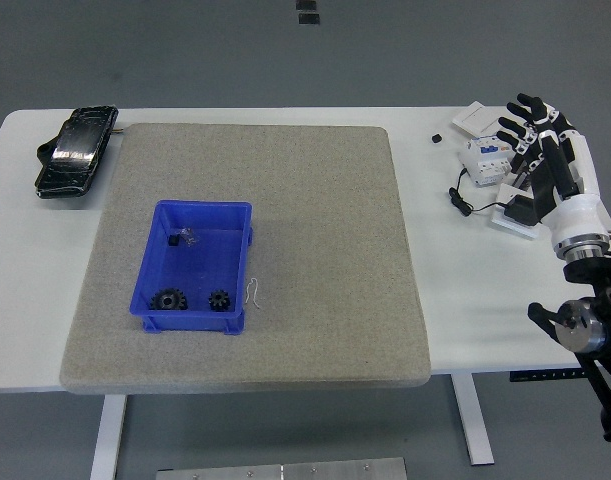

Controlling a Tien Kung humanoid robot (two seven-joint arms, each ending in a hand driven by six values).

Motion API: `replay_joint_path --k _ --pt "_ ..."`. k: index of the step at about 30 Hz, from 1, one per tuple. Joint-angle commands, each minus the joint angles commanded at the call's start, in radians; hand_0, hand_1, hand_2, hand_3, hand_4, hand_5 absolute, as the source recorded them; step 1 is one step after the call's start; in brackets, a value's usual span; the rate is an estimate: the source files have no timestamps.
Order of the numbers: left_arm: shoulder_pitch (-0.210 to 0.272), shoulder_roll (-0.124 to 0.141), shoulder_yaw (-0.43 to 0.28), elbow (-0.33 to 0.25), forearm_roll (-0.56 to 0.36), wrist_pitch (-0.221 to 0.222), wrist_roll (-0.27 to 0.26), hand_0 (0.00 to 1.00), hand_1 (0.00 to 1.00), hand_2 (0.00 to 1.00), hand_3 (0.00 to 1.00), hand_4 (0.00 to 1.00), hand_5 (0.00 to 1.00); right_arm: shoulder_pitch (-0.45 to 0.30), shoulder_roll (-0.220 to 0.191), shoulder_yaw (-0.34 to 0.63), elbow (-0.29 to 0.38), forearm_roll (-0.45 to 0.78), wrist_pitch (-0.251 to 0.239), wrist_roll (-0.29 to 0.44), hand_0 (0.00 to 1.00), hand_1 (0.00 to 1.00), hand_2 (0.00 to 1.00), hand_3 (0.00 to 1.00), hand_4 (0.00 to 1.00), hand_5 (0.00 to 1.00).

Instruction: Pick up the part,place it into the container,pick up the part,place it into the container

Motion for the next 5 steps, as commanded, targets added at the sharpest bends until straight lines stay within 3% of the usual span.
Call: replay_joint_path --k 5 --pt "-0.01 -0.001 -0.008 -0.001 0.019 -0.003 0.005 0.68 0.639 0.602 0.593 0.675 0.341 -0.003 -0.001 0.012 0.009 -0.002 -0.002 0.001 0.746 0.704 0.732 0.695 0.847 0.636"
